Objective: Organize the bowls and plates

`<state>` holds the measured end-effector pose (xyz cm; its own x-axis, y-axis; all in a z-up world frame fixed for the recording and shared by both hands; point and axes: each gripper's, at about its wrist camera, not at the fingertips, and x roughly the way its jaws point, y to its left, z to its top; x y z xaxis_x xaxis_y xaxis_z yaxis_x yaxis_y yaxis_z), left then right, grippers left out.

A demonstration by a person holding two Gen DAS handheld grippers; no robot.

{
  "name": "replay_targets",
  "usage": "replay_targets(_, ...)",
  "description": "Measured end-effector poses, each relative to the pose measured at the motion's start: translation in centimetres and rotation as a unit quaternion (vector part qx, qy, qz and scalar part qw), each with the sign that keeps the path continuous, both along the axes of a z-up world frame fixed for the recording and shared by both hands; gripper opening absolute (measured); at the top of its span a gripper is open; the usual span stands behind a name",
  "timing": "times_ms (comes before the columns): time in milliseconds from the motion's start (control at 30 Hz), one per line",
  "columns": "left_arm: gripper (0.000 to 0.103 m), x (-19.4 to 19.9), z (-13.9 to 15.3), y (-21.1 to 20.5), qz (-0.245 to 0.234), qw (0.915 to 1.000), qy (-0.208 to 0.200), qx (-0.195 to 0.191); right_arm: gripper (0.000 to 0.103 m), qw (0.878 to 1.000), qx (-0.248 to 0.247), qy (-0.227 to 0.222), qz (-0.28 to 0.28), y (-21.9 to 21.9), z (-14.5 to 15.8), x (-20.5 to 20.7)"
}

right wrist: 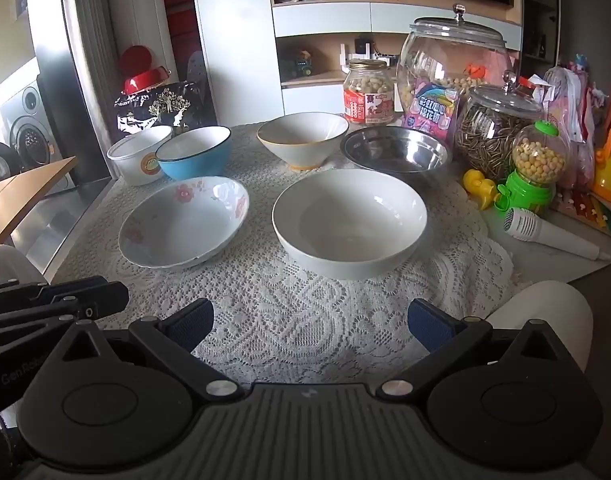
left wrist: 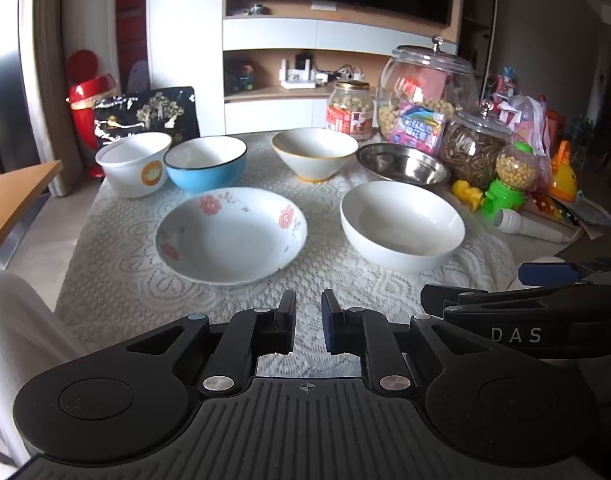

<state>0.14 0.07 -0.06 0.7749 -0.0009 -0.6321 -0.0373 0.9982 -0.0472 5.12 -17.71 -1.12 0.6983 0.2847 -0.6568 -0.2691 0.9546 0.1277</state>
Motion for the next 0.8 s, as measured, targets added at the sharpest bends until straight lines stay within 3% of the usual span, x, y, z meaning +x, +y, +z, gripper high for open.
replay_targets(33,0.017,-0.26,0.02,-0.11,0.002,0.9998,-0.018,0.007,0.103,1.0,0.0,0.001,0.0,-0.06,-0.02,0.05)
replay_targets(200,0.017,-0.59,0.08,0.01,0.003,0.9998,-0.019,0.006,0.103,1.0,-0.015,-0.007,-0.002,0.43,0.03,-0.14)
replay_targets(800,0.017,-0.46,0.07,-0.27,-0.002,0.9999,-0.005,0.011,0.103,1.0,-0.002,0.004,0.002,0.22,0.05,0.24)
